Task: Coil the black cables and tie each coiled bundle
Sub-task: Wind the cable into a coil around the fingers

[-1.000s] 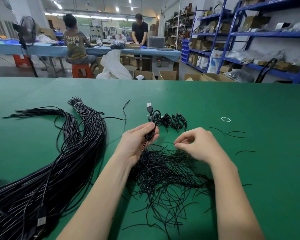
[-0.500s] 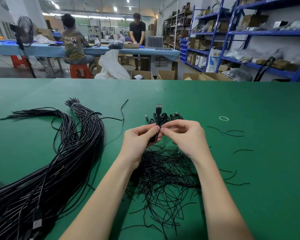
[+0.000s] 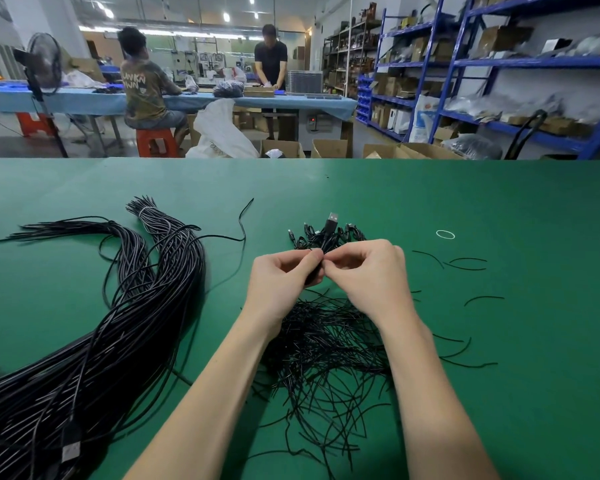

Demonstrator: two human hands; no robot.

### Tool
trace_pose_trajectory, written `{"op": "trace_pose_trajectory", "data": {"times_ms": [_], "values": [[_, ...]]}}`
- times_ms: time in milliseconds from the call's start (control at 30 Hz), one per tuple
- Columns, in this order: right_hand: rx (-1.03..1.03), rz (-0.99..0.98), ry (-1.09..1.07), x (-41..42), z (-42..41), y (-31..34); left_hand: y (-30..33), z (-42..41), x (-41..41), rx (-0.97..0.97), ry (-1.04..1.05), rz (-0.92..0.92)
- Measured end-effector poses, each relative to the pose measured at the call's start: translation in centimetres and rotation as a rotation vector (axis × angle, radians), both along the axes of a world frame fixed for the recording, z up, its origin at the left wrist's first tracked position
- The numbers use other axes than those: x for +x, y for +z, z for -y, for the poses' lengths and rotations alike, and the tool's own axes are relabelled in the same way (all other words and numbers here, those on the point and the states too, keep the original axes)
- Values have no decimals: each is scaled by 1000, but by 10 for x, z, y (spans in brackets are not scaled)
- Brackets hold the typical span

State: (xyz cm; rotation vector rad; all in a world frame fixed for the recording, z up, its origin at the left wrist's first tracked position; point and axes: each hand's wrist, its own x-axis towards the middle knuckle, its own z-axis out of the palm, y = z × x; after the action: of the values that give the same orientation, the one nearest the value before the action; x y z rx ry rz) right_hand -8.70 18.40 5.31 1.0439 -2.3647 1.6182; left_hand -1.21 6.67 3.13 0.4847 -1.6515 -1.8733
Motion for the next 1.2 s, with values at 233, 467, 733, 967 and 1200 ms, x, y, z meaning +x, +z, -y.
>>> {"op": "trace_pose_trajectory", "data": {"times_ms": [233,467,733,967,1200], "values": [[-267,714,187,-2,-3,-3,5,0,2,212,-62,-39],[-184,981,281,-12,-9,-6,7,-6,5,331,-129,-44],[-597,1395,362,-9,-4,-7,13,-10,6,529,-227,-77],[-629,1391,368,-5,0,-6,17,-6,9,555,-253,-111],[-789,1423,370,-1,4,-6,19,-7,12,787,-375,-53]]}}
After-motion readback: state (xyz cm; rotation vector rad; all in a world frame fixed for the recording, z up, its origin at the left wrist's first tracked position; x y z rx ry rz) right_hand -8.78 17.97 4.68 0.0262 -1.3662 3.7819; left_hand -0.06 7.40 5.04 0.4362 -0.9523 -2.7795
